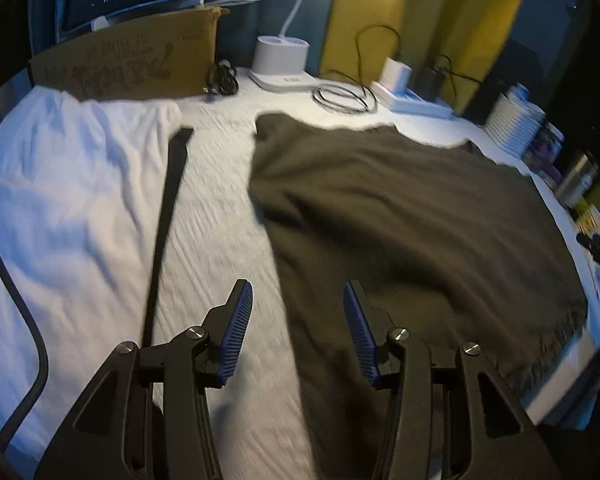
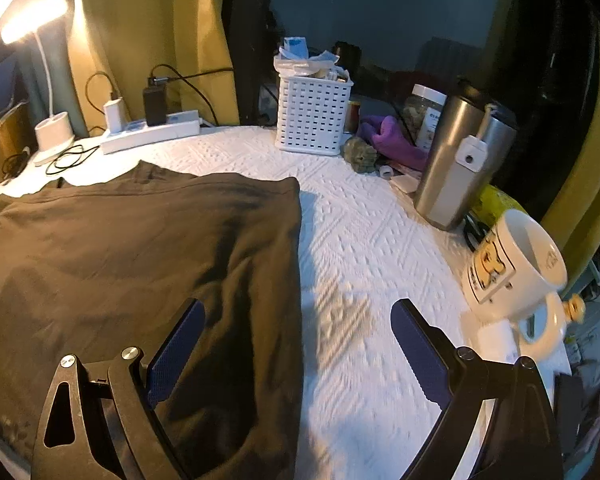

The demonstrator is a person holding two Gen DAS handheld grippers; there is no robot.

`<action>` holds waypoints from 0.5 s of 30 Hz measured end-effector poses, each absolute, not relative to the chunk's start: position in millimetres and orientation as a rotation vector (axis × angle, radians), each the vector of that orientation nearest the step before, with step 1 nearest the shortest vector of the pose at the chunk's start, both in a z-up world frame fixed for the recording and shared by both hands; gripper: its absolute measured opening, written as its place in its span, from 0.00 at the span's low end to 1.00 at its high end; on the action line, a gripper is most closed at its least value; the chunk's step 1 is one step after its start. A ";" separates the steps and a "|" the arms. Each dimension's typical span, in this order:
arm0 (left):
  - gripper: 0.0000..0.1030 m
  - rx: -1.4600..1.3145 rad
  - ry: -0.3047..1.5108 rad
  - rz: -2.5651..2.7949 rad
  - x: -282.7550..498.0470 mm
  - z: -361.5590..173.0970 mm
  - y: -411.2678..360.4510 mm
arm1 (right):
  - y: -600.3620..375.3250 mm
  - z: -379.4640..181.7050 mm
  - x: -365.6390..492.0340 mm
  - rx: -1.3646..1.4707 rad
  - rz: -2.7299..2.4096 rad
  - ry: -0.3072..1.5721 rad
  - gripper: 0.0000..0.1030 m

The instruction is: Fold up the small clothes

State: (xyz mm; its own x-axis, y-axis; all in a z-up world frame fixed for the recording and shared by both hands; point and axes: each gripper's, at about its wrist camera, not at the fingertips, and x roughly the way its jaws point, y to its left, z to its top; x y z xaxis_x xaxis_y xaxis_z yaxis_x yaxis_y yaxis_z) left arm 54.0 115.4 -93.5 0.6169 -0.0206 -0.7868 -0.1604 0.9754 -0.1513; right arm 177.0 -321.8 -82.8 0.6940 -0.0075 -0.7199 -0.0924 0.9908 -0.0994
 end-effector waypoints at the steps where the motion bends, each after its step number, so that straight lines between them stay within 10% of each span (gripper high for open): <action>1: 0.46 -0.215 0.906 0.071 46.5 -95.8 112.8 | -323.0 -82.1 170.5 -0.126 0.047 0.798 0.92; 11: 0.55 -0.203 0.901 0.043 -0.2 -106.3 104.3 | -356.9 -85.9 116.5 -0.026 0.053 0.790 0.90; 15: 0.62 -0.173 0.897 0.027 -12.8 -107.6 99.1 | -367.6 -98.5 99.1 0.020 0.078 0.832 0.62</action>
